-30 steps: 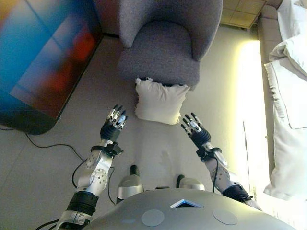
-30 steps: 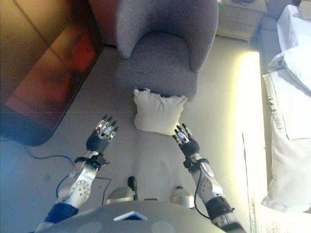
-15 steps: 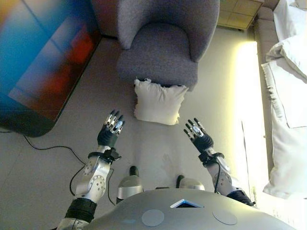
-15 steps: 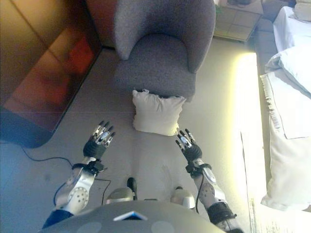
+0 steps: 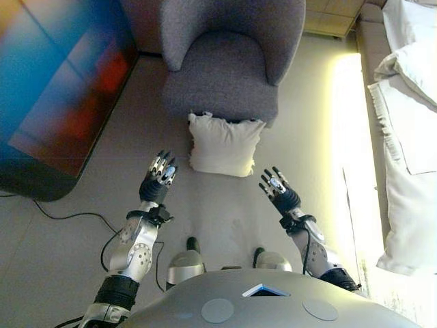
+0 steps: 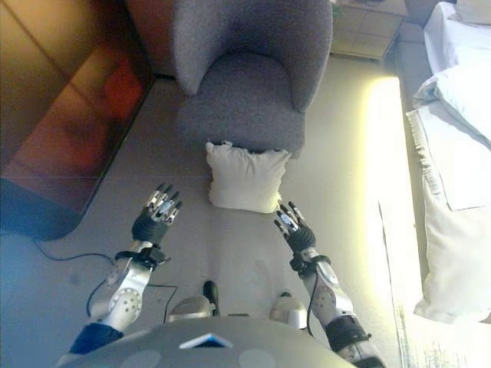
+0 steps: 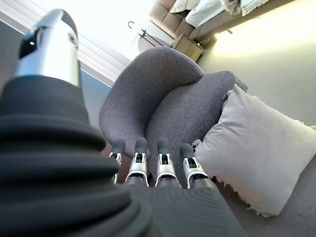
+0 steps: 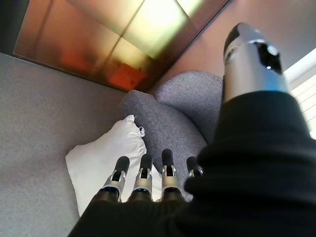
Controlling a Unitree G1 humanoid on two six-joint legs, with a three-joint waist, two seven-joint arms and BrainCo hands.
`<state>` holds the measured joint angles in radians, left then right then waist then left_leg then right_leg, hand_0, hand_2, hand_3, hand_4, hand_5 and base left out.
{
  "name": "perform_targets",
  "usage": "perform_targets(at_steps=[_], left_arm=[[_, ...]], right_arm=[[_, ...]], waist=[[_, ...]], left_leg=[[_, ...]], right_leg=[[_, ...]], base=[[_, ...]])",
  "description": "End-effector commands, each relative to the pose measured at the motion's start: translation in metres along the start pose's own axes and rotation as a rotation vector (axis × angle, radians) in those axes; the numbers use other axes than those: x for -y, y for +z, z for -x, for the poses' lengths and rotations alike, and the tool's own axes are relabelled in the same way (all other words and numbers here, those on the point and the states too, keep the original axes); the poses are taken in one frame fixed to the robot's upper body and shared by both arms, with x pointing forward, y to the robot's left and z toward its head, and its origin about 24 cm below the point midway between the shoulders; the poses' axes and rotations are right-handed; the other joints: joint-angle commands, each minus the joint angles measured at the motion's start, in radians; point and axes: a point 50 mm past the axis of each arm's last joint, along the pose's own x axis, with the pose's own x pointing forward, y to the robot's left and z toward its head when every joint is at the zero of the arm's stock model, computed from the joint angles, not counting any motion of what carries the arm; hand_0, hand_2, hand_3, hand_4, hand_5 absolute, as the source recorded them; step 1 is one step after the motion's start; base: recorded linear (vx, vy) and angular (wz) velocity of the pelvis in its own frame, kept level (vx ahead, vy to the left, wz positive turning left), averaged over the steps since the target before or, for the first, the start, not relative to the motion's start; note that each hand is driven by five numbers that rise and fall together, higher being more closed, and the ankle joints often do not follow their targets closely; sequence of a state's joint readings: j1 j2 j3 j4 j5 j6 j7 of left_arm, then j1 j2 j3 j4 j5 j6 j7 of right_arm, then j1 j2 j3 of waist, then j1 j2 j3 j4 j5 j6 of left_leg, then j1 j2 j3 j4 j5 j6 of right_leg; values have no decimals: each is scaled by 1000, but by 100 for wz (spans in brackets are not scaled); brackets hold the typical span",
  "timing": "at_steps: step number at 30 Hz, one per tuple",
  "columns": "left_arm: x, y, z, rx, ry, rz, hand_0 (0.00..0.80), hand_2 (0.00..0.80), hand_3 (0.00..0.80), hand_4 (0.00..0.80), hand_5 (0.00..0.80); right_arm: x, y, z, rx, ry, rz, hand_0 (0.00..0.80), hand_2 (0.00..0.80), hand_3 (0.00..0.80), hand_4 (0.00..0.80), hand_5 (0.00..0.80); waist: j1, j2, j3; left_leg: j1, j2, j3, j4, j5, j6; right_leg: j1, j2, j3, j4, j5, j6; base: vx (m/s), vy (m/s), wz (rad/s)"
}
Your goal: Pick up the cushion and take it to the sofa
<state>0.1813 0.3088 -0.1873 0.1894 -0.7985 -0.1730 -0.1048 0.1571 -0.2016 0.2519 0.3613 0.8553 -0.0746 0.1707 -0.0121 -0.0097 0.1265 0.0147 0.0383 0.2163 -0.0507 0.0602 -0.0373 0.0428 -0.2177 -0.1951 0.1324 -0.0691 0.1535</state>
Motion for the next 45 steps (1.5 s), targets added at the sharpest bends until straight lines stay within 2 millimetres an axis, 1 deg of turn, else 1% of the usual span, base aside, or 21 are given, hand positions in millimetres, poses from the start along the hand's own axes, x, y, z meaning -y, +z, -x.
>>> perform_targets(at_steps=[1, 3, 7, 10, 13, 16, 19, 23, 24, 26, 28, 30, 31, 32, 33, 34, 36, 38, 40, 42, 45], left_arm=[[4, 16, -9, 68, -44, -34, 0, 0, 0, 0, 0], [6, 17, -11, 60, -70, -34, 0, 0, 0, 0, 0], [4, 18, -8, 42, -80, -44, 0, 0, 0, 0, 0], [5, 17, -8, 36, -65, -42, 0, 0, 0, 0, 0], [8, 13, -4, 29, -84, -50, 0, 0, 0, 0, 0], [4, 4, 4, -6, -90, -47, 0, 0, 0, 0, 0], [1, -3, 12, -42, -88, -50, 0, 0, 0, 0, 0], [3, -11, 18, -83, -88, -51, 0, 0, 0, 0, 0], [3, -12, 18, -88, -75, -54, 0, 0, 0, 0, 0], [4, -9, 17, -70, -59, -32, 0, 0, 0, 0, 0], [8, -5, 13, -42, -64, -18, 0, 0, 0, 0, 0], [15, -2, 6, -22, -77, -10, 0, 0, 0, 0, 0], [19, 0, 1, -18, -89, -10, 0, 0, 0, 0, 0], [20, 0, -1, -17, -93, -9, 0, 0, 0, 0, 0], [22, 1, -4, -15, -99, -4, 0, 0, 0, 0, 0], [24, 2, -6, -15, -114, 7, 0, 0, 0, 0, 0], [25, 5, -8, -8, -117, 7, 0, 0, 0, 0, 0], [24, 8, -7, 4, -111, 11, 0, 0, 0, 0, 0], [23, 13, -4, 21, -101, 20, 0, 0, 0, 0, 0], [20, 13, 0, 30, -89, 29, 0, 0, 0, 0, 0], [17, 12, 1, 30, -99, 28, 0, 0, 0, 0, 0]], right_arm=[[-24, 13, -9, 112, 71, -11, 0, 0, 0, 0, 0], [-19, 12, -3, 106, 50, -7, 0, 0, 0, 0, 0], [-10, 11, 3, 111, 20, -21, 0, 0, 0, 0, 0], [-11, 16, -1, 124, 22, -45, 0, 0, 0, 0, 0], [-11, 21, -5, 121, 30, -49, 0, 0, 0, 0, 0], [-6, 18, 0, 104, 6, -55, 0, 0, 0, 0, 0], [2, 10, 8, 92, -22, -71, 0, 0, 0, 0, 0], [9, 5, 16, 76, -50, -69, 0, 0, 0, 0, 0], [9, 5, 16, 72, -50, -65, 0, 0, 0, 0, 0], [5, 7, 14, 71, -12, -62, 0, 0, 0, 0, 0], [5, 10, 13, 79, 9, -46, 0, 0, 0, 0, 0], [8, 14, 8, 85, 3, -32, 0, 0, 0, 0, 0], [9, 17, 6, 94, -6, -32, 0, 0, 0, 0, 0], [9, 17, 5, 98, -10, -32, 0, 0, 0, 0, 0], [9, 18, 3, 101, -11, -32, 0, 0, 0, 0, 0], [8, 19, 2, 105, -11, -30, 0, 0, 0, 0, 0], [7, 20, 2, 103, -9, -23, 0, 0, 0, 0, 0], [7, 21, 4, 105, -8, -18, 0, 0, 0, 0, 0], [8, 21, 10, 101, -3, -7, 0, 0, 0, 0, 0], [11, 20, 14, 92, 0, 0, 0, 0, 0, 0, 0], [16, 21, 19, 104, -11, -1, 0, 0, 0, 0, 0]], waist=[[-1, 10, -10], [-22, 20, 5], [-48, -13, 14], [-66, -66, 26], [-97, -86, 34], [-116, -81, 29], [-129, -77, 7], [-155, -46, -41], [-159, -37, -50], [-163, -18, -66], [-163, -25, -75], [-158, -59, -77], [-151, -68, -72], [-148, -75, -70], [-142, -85, -68], [-125, -74, -54], [-114, -66, -47], [-102, -51, -36], [-80, -28, -28], [-66, -16, -24], [-60, -4, -25]], left_leg=[[-36, -23, -23, 170, -144, 71], [-18, -19, -41, 196, -167, 69], [17, -40, -72, 222, -212, 57], [54, -79, -93, 221, -262, 48], [128, -110, -121, 204, -319, 55], [209, -117, -133, 192, -361, 65], [240, -123, -145, 189, -365, 76], [280, -77, -127, 230, -284, 36], [282, -58, -118, 259, -234, 15], [262, -6, -81, 370, -67, -46], [206, 27, -47, 560, 43, -94], [85, 44, -16, 855, 68, -113], [18, 79, 3, 969, 34, -105], [-9, 94, 6, 994, 22, -99], [-49, 110, 4, 980, 17, -85], [-95, 146, -16, 883, 14, -71], [-122, 158, -48, 706, 25, -51], [-138, 171, -99, 532, 46, -49], [-149, 176, -175, 323, 62, -66], [-135, 185, -179, 204, 58, -88], [-126, 197, -138, 136, 49, -99]], right_leg=[[-191, -101, 87, 397, 239, 16], [-253, -78, 127, 486, 265, 10], [-267, -48, 147, 358, 274, 22], [-277, -46, 93, 106, 280, 49], [-337, 4, 22, -118, 324, 70], [-381, 33, -68, -181, 380, 65], [-373, 61, -72, -163, 367, 45], [-350, 87, -60, -91, 312, 2], [-340, 98, -59, -70, 290, -14], [-302, 126, -77, -36, 227, -59], [-254, 145, -57, -47, 191, -103], [-195, 135, -15, -55, 155, -145], [-166, 138, 10, -55, 138, -159], [-152, 135, 21, -57, 134, -161], [-135, 129, 37, -59, 126, -161], [-106, 145, 59, -53, 105, -157], [-98, 154, 94, -44, 87, -145], [-91, 159, 143, -31, 63, -122], [-70, 156, 196, -26, 34, -82], [-42, 141, 208, -21, 7, -60], [-13, 117, 195, 3, -29, -41]], base=[[60, 238, 27], [140, 134, 43], [232, -100, 47], [316, -172, 42], [430, -44, 24], [487, -13, 69], [375, -43, -2], [378, -75, 1], [323, -147, 8], [301, -187, -14], [332, -213, -52], [408, -211, -65], [338, -102, -89], [298, -12, -94], [296, 108, -74], [312, 158, -56], [273, 222, -39], [241, 299, -41], [320, 335, -49], [293, 210, -53], [267, 146, -39]])
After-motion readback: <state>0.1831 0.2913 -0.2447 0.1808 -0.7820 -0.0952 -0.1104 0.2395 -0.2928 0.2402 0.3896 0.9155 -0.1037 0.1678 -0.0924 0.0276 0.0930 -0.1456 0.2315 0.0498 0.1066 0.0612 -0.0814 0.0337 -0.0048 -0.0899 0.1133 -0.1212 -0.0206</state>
